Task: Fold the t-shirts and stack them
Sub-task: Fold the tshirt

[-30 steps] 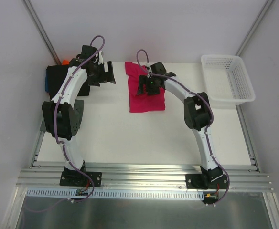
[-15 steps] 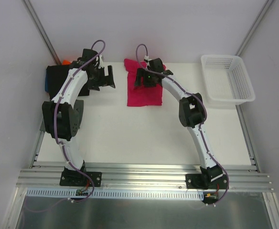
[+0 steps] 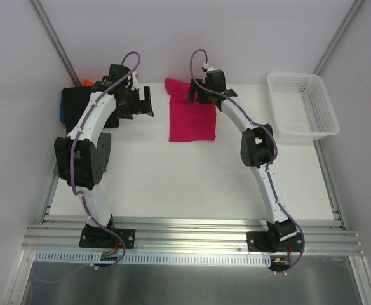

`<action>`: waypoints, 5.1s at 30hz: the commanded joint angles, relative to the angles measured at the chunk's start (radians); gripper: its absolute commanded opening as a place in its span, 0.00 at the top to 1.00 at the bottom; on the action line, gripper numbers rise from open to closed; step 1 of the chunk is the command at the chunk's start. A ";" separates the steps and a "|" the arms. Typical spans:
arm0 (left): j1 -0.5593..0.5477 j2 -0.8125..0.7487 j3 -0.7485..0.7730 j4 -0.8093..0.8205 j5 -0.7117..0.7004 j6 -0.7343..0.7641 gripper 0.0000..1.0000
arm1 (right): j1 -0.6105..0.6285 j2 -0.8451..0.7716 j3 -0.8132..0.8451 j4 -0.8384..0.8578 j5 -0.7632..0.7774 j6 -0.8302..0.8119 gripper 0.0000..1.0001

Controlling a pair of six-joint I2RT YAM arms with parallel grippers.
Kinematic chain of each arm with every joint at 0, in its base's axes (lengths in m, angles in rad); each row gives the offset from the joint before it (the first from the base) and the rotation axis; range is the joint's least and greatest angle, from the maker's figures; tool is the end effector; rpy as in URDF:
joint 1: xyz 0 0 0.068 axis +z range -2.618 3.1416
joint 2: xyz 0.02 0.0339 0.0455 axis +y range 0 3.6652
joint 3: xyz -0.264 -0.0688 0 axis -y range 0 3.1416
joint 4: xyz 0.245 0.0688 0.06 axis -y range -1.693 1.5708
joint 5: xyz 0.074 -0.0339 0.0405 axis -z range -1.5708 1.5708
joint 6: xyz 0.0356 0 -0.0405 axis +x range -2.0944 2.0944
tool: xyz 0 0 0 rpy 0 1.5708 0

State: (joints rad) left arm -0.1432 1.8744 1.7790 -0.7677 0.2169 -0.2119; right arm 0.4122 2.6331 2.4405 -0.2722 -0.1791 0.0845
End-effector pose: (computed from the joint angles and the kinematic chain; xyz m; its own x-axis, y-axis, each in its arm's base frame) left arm 0.4138 -0.0674 0.3192 -0.7937 -0.0931 -0.6011 0.1134 0.9482 -0.2966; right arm 0.5472 0.2462 0.2052 -0.4548 -0.1082 -0.8840 -0.5035 0.8500 0.1550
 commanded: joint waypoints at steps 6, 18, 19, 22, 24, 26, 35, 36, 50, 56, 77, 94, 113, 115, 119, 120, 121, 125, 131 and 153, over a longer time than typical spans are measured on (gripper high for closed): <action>-0.039 0.075 0.120 -0.002 0.075 0.023 0.04 | -0.019 -0.236 -0.064 0.004 0.043 -0.077 0.18; -0.073 0.171 0.318 0.008 -0.034 0.083 0.04 | 0.000 -0.384 -0.494 -0.122 -0.191 0.073 0.17; -0.072 0.160 0.313 0.008 -0.033 0.088 0.04 | -0.001 -0.375 -0.497 -0.122 -0.194 0.084 0.17; -0.067 0.114 0.287 0.008 -0.047 0.091 0.04 | -0.001 -0.315 -0.433 -0.124 -0.195 0.074 0.17; -0.065 0.083 0.257 0.008 -0.059 0.091 0.04 | 0.000 -0.259 -0.378 -0.125 -0.171 0.067 0.17; -0.061 0.062 0.232 0.008 -0.073 0.097 0.04 | 0.007 -0.223 -0.305 -0.128 -0.160 0.055 0.17; -0.039 -0.011 0.177 0.007 -0.079 0.094 0.03 | 0.040 -0.223 -0.421 -0.159 -0.169 0.080 0.17; -0.036 -0.008 0.184 0.007 -0.079 0.091 0.03 | 0.045 -0.238 -0.458 -0.159 -0.190 0.092 0.16; -0.007 -0.033 0.068 -0.030 0.051 0.034 0.04 | 0.034 -0.452 -0.811 -0.213 -0.232 0.095 0.16; -0.001 -0.109 -0.201 -0.041 0.200 -0.070 0.06 | 0.037 -0.518 -0.888 -0.239 -0.232 0.070 0.16; -0.042 -0.037 -0.380 -0.002 0.360 -0.116 0.18 | -0.010 -0.901 -1.118 -0.392 -0.118 0.003 0.19; -0.177 0.066 -0.405 0.053 0.360 -0.153 0.22 | -0.108 -0.860 -1.242 -0.298 -0.172 -0.006 0.25; -0.266 0.215 -0.309 0.068 0.378 -0.172 0.32 | -0.115 -0.779 -1.246 -0.223 -0.272 0.018 0.49; -0.271 0.218 -0.306 0.070 0.375 -0.170 0.33 | -0.115 -0.774 -1.242 -0.222 -0.276 0.021 0.49; -0.280 0.223 -0.300 0.071 0.374 -0.172 0.38 | -0.115 -0.759 -1.238 -0.213 -0.295 0.026 0.53; -0.283 0.226 -0.299 0.074 0.378 -0.172 0.40 | -0.113 -0.753 -1.239 -0.210 -0.299 0.026 0.55; -0.286 0.229 -0.297 0.073 0.380 -0.172 0.42 | -0.113 -0.751 -1.238 -0.208 -0.312 0.031 0.56; -0.295 0.242 -0.294 0.074 0.386 -0.176 0.48 | -0.115 -0.740 -1.232 -0.200 -0.322 0.035 0.62; -0.311 0.256 -0.288 0.077 0.398 -0.178 0.63 | -0.119 -0.752 -1.253 -0.199 -0.330 0.038 0.66; -0.283 0.085 -0.250 0.018 0.365 -0.063 1.00 | -0.153 -0.889 -1.197 -0.265 -0.384 0.035 0.99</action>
State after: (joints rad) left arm -0.4442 2.0758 1.4845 -0.7071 0.5922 -0.3347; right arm 0.2733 1.8347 1.1812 -0.5121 -0.5198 0.1204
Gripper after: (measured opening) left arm 0.011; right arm 0.021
